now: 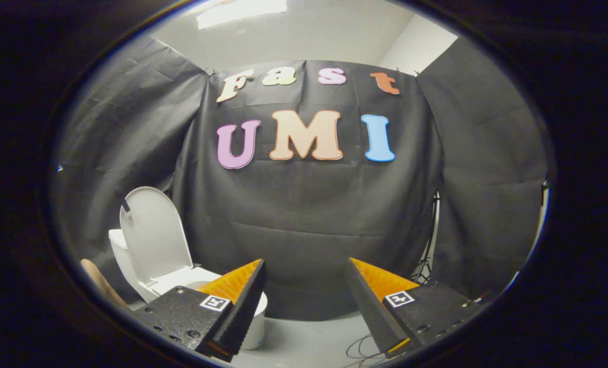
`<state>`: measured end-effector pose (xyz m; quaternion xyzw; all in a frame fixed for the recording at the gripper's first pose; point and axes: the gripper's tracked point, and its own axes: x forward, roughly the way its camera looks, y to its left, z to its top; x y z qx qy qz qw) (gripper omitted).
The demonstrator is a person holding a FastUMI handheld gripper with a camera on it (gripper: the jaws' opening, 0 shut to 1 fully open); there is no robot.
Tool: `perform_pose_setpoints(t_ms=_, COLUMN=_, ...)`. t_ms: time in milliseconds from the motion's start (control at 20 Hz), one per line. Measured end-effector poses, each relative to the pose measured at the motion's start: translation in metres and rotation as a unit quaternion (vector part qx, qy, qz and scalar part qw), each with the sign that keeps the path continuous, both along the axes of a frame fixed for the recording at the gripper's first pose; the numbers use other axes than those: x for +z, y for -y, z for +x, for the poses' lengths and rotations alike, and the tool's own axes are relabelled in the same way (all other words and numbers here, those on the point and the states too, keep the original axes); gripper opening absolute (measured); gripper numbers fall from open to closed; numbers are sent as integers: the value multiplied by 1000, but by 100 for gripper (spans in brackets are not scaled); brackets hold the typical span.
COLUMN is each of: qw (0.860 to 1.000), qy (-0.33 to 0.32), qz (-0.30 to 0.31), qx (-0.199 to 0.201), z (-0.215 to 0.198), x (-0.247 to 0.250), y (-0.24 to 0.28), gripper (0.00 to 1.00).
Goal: Open the toilet lid.
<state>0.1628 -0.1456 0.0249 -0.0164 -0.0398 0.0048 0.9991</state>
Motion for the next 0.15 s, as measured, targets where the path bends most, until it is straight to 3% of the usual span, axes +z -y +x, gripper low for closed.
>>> perform_pose_setpoints(t_ms=150, qw=999, qy=-19, qz=15, qx=29, z=12, x=-6, y=13, gripper=94)
